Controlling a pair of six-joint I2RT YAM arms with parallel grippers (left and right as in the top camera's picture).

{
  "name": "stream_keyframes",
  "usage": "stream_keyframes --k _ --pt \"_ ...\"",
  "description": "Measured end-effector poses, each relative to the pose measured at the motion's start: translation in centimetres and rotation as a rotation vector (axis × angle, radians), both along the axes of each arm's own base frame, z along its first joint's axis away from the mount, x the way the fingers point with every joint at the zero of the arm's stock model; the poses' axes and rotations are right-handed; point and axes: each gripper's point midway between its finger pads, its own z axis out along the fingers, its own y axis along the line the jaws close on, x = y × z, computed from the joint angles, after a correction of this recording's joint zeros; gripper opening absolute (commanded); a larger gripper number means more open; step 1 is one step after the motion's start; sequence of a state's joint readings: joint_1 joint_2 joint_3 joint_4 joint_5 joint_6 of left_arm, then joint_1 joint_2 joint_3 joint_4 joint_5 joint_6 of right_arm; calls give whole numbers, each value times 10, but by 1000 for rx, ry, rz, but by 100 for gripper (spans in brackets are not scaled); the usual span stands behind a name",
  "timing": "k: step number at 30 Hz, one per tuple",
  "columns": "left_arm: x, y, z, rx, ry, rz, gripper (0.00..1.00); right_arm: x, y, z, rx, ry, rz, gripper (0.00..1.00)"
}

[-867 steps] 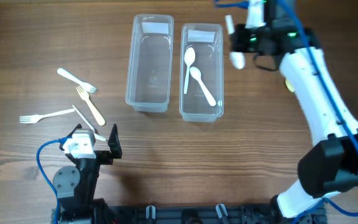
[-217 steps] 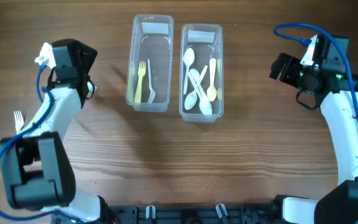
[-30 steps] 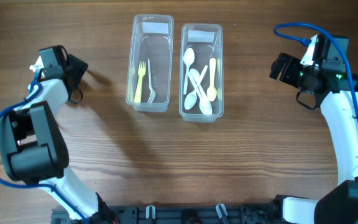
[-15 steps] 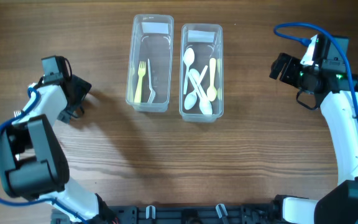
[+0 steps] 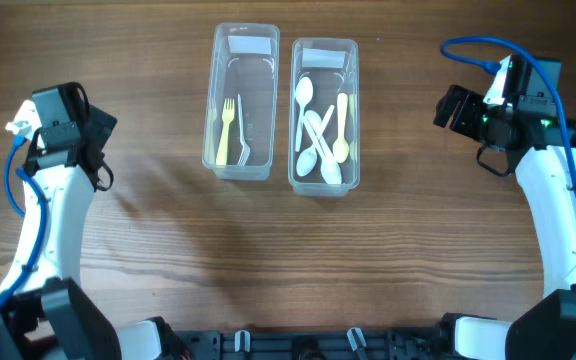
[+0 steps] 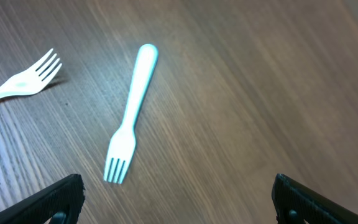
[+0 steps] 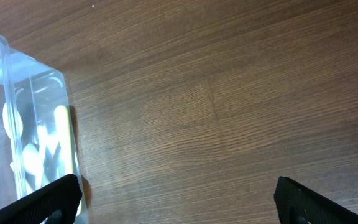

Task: Pack container

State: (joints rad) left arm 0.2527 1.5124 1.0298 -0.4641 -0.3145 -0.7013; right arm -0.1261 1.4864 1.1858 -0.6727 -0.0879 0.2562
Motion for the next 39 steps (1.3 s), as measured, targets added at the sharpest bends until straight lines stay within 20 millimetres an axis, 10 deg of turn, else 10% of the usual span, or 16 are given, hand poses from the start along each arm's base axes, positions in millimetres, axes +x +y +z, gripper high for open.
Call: stream_keyframes --k 10,19,29,36,39 --pt "13 55 -64 20 56 77 93 0 0 0 0 0 0 100" --pt "15 54 -118 -28 156 -31 70 0 0 0 0 0 0 100" --pt "2 58 -124 -23 233 -54 52 0 0 0 0 0 0 100" --pt "-6 67 -124 -20 248 -29 4 0 0 0 0 0 0 100" --pt "1 73 -117 3 220 -22 4 0 0 0 0 0 0 100"
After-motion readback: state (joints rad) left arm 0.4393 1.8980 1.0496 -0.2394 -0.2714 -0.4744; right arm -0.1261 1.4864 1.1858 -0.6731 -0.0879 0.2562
